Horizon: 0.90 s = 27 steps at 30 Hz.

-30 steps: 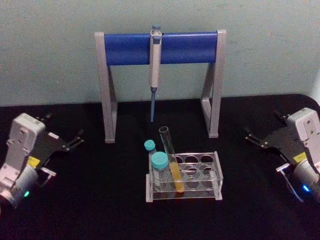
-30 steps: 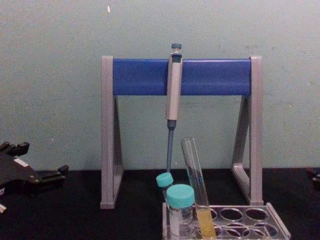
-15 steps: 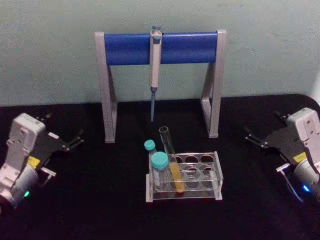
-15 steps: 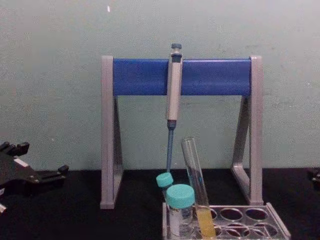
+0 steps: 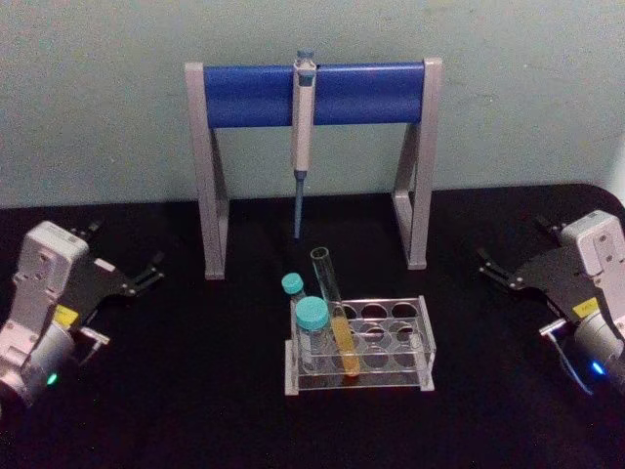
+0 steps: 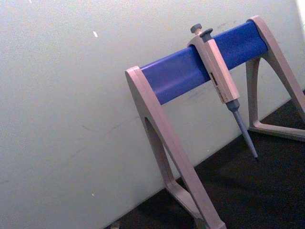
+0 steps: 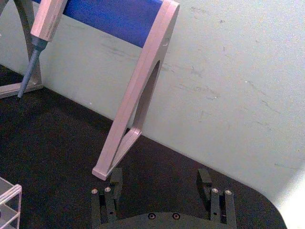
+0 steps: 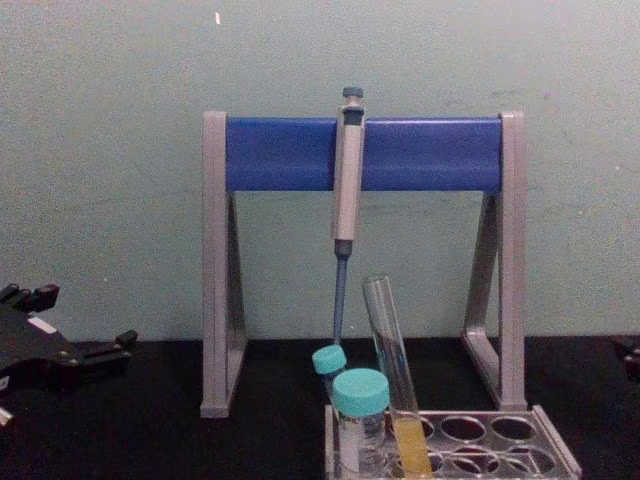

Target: Pick up the test tube from the test tube rack, shake it, then place it back into the test tube rack.

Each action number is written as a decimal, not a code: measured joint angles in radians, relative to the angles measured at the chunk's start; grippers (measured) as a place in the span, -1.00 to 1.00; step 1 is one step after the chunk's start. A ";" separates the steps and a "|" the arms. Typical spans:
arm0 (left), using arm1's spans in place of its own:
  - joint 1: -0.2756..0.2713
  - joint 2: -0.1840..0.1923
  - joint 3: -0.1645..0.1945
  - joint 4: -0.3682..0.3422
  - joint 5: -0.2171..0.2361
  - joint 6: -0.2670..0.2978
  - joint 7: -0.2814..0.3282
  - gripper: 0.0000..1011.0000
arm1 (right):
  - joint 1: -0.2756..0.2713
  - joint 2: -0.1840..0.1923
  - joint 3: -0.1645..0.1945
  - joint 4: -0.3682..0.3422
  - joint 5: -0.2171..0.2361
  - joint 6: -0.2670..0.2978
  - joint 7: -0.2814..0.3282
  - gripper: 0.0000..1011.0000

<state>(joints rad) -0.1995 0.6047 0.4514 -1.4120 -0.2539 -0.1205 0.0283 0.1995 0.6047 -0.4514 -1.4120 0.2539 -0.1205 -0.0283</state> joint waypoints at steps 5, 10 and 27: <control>0.000 0.000 0.000 0.000 0.000 0.000 0.000 0.98 | 0.000 0.000 0.000 0.000 0.000 0.000 0.000 0.98; 0.000 0.000 0.000 0.000 0.000 0.000 0.000 0.98 | 0.000 0.000 0.000 0.000 0.000 0.000 0.000 0.98; 0.000 0.000 0.000 0.000 0.000 0.000 0.000 0.98 | 0.000 0.000 0.000 0.000 0.000 0.000 0.000 0.98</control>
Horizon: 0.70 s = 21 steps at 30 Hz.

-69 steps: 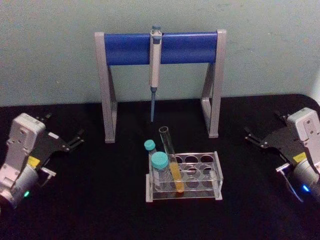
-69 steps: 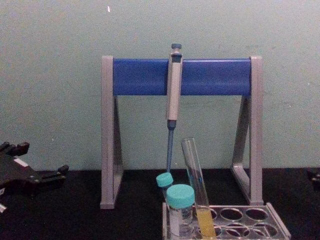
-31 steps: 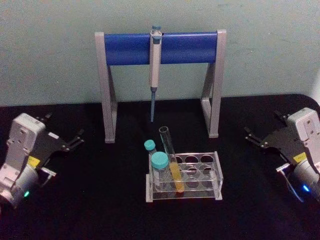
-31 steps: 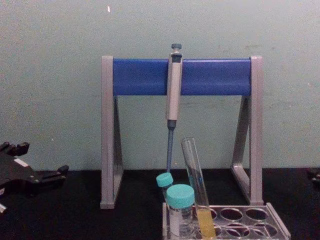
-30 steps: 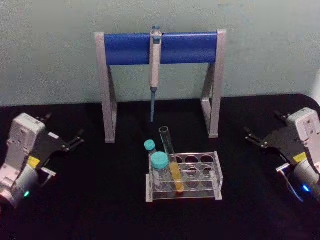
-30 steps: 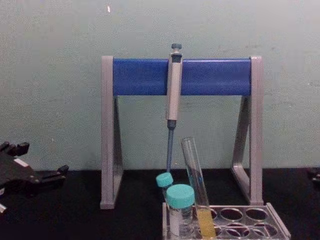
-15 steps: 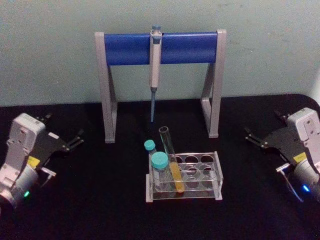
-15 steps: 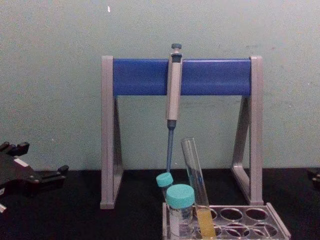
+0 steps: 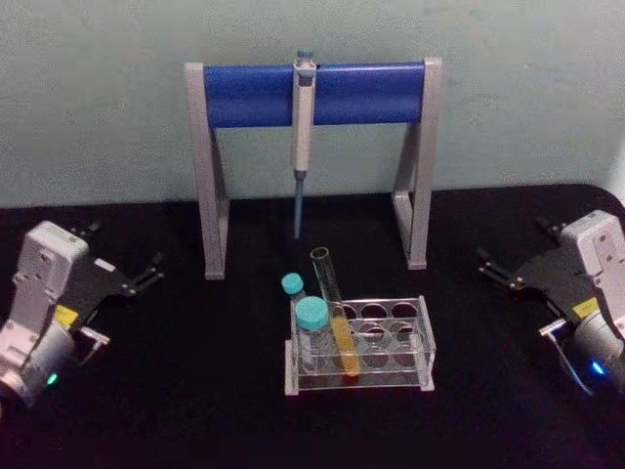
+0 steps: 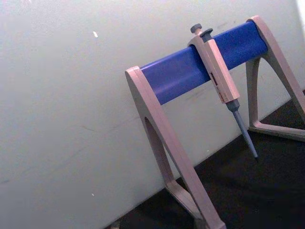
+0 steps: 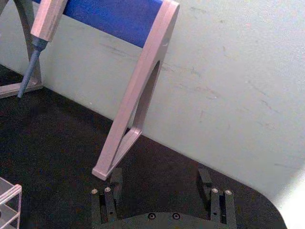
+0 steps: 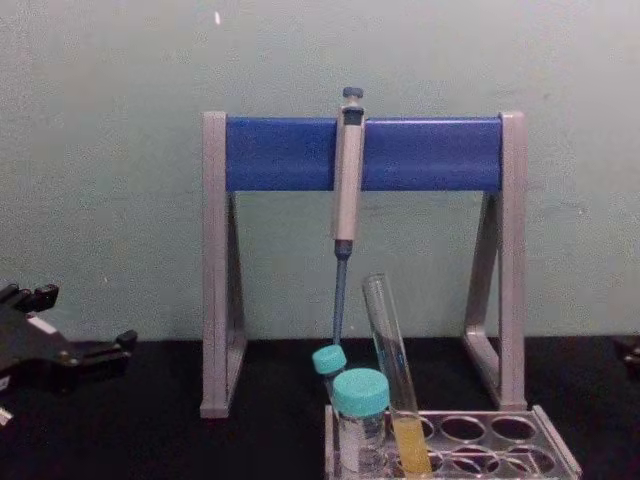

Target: Pick up the test tube from the test tube rack, shake it, then place it back into the test tube rack.

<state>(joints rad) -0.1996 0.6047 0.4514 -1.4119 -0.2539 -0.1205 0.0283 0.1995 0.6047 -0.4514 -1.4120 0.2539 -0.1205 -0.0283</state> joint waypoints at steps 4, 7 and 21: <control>0.000 0.000 0.000 0.000 0.000 0.000 0.000 0.98 | 0.000 0.000 0.000 0.000 0.000 0.000 0.000 0.98; 0.000 0.000 0.000 0.000 0.000 0.000 0.000 0.98 | 0.000 0.000 0.000 0.000 0.000 0.000 0.000 0.98; 0.000 0.000 0.000 0.000 0.000 0.000 0.000 0.98 | -0.066 0.026 0.049 -0.068 0.040 0.002 0.073 0.98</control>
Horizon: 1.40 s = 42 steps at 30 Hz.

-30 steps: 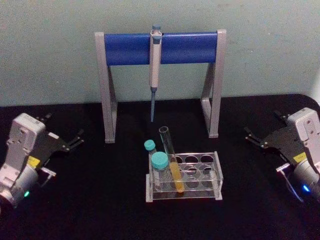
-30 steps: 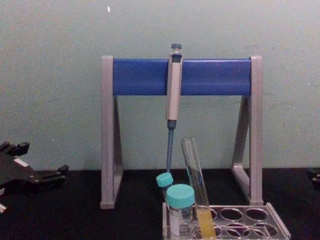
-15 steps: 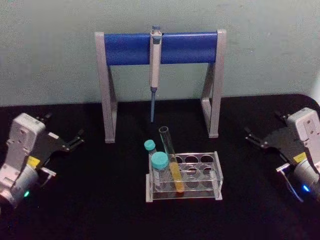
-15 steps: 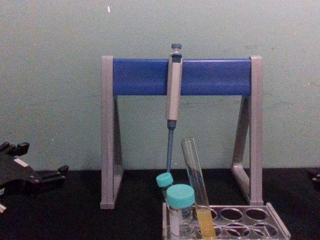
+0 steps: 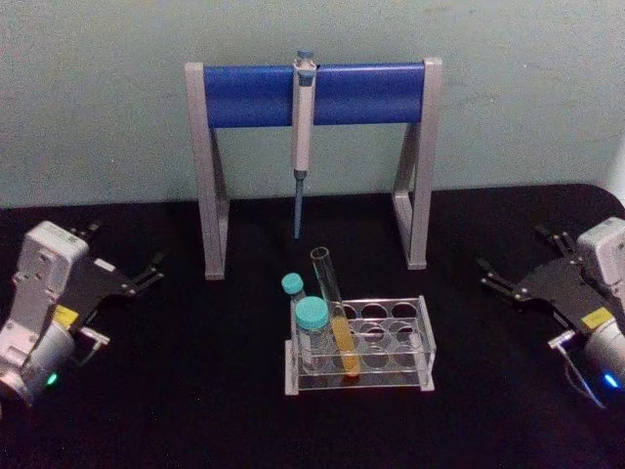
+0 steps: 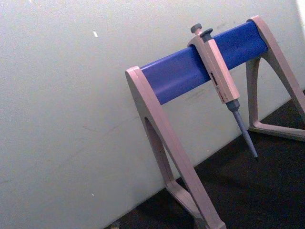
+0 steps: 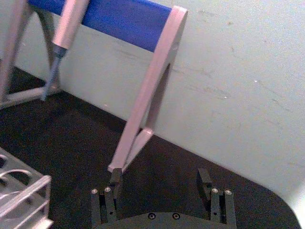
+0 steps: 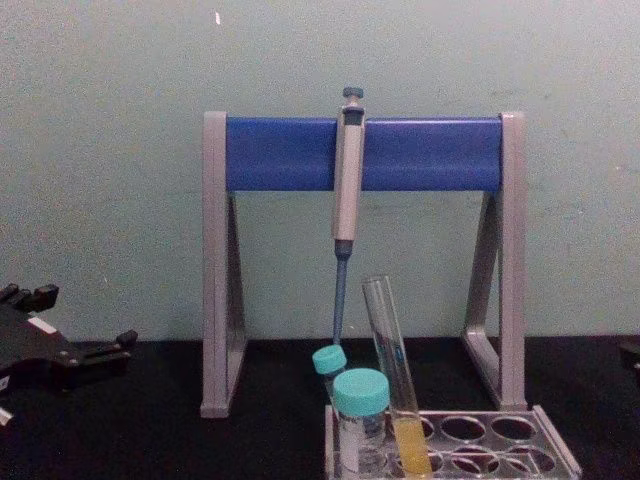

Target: Pick up the test tube from the test tube rack, shake it, then place it back into the test tube rack.

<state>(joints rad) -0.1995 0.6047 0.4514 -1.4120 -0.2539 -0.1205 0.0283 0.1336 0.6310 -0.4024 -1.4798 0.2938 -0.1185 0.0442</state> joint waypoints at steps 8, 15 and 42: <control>0.000 0.000 0.000 0.000 0.000 0.000 0.000 0.98 | -0.104 0.053 0.055 -0.116 0.098 -0.007 0.105 0.98; 0.000 0.000 0.000 0.000 0.000 0.000 0.000 0.98 | -0.164 0.082 0.076 -0.191 0.162 0.000 0.192 0.98; 0.000 0.000 0.000 0.000 0.000 0.000 0.000 0.98 | 0.037 -0.038 -0.054 -0.111 0.195 0.108 0.548 0.98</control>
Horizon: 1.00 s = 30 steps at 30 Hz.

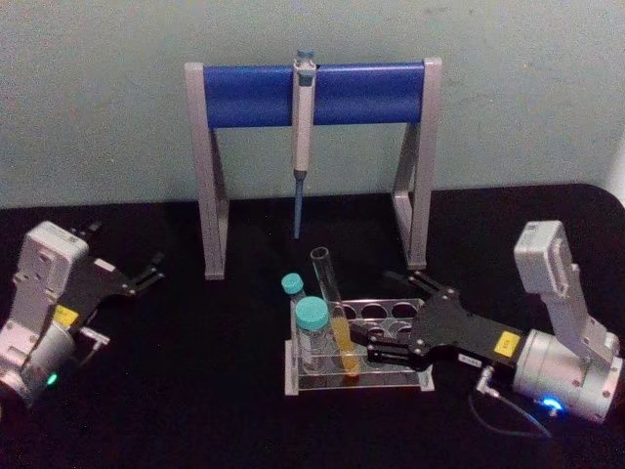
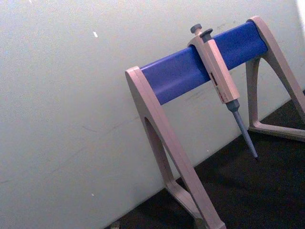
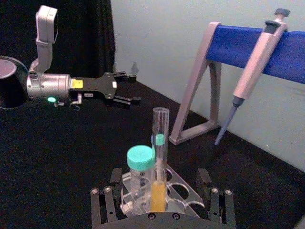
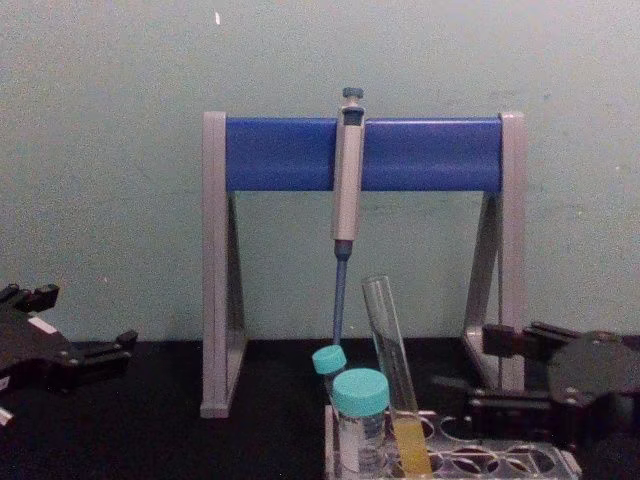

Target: Pick up the test tube from the test tube rack, shake it, then place it back into the test tube rack.

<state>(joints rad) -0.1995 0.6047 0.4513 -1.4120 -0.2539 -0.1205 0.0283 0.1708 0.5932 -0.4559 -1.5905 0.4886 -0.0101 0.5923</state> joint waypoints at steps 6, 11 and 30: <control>0.000 0.000 0.000 0.000 0.000 0.000 0.000 0.98 | 0.053 -0.031 -0.025 0.041 -0.002 0.022 0.016 0.98; 0.000 0.000 0.000 0.000 0.000 0.000 0.000 0.98 | 0.083 -0.054 -0.040 0.071 -0.005 0.034 0.017 0.98; 0.000 0.000 0.000 0.000 0.000 0.000 0.000 0.98 | 0.153 -0.104 -0.082 0.145 -0.004 0.057 0.028 0.98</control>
<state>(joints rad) -0.1995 0.6047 0.4514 -1.4119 -0.2539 -0.1205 0.0283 0.3242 0.4893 -0.5374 -1.4454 0.4842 0.0471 0.6199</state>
